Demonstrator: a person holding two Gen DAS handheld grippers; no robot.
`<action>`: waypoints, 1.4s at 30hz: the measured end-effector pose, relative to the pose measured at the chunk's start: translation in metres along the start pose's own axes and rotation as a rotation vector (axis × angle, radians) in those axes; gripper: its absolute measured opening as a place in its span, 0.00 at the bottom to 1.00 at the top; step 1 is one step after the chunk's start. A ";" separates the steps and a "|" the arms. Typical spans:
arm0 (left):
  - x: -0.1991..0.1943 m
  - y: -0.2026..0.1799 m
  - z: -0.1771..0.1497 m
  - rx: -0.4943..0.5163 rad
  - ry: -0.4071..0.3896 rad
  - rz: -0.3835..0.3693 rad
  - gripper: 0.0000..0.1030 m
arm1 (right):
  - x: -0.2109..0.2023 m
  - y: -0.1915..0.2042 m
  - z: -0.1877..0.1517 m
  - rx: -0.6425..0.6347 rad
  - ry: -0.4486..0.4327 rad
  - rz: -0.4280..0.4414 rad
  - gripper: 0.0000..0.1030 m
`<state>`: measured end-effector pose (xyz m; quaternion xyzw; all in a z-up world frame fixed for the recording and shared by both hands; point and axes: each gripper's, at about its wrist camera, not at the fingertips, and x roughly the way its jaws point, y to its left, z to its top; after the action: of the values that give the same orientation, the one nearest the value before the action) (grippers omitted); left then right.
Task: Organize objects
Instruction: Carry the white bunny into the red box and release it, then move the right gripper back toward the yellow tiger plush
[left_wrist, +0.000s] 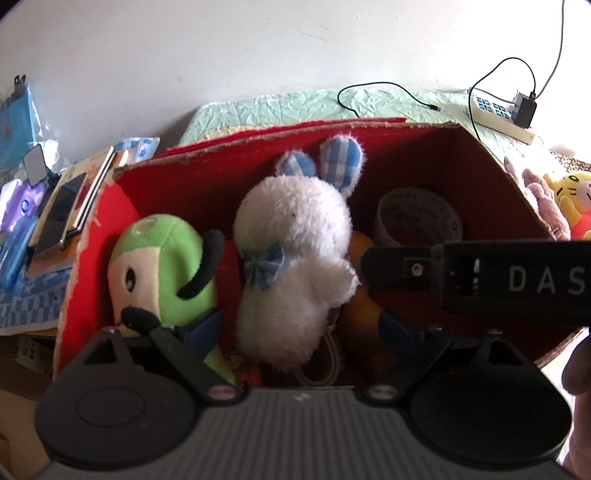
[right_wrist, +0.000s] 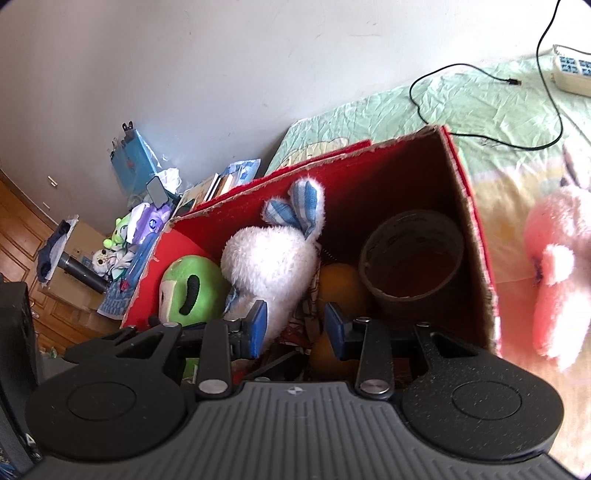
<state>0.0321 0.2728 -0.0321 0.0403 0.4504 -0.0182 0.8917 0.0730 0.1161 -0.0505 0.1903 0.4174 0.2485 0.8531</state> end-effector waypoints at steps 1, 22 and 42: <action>-0.002 -0.001 -0.001 0.001 -0.002 0.004 0.89 | -0.001 0.000 0.000 0.000 -0.004 -0.002 0.38; -0.045 -0.003 -0.009 -0.046 -0.066 0.099 0.89 | -0.034 0.004 -0.023 -0.023 -0.049 0.021 0.38; -0.095 -0.038 -0.007 -0.028 -0.152 0.120 0.92 | -0.100 -0.040 -0.028 0.049 -0.145 0.118 0.38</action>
<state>-0.0326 0.2349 0.0380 0.0534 0.3782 0.0387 0.9234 0.0081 0.0287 -0.0262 0.2530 0.3484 0.2737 0.8601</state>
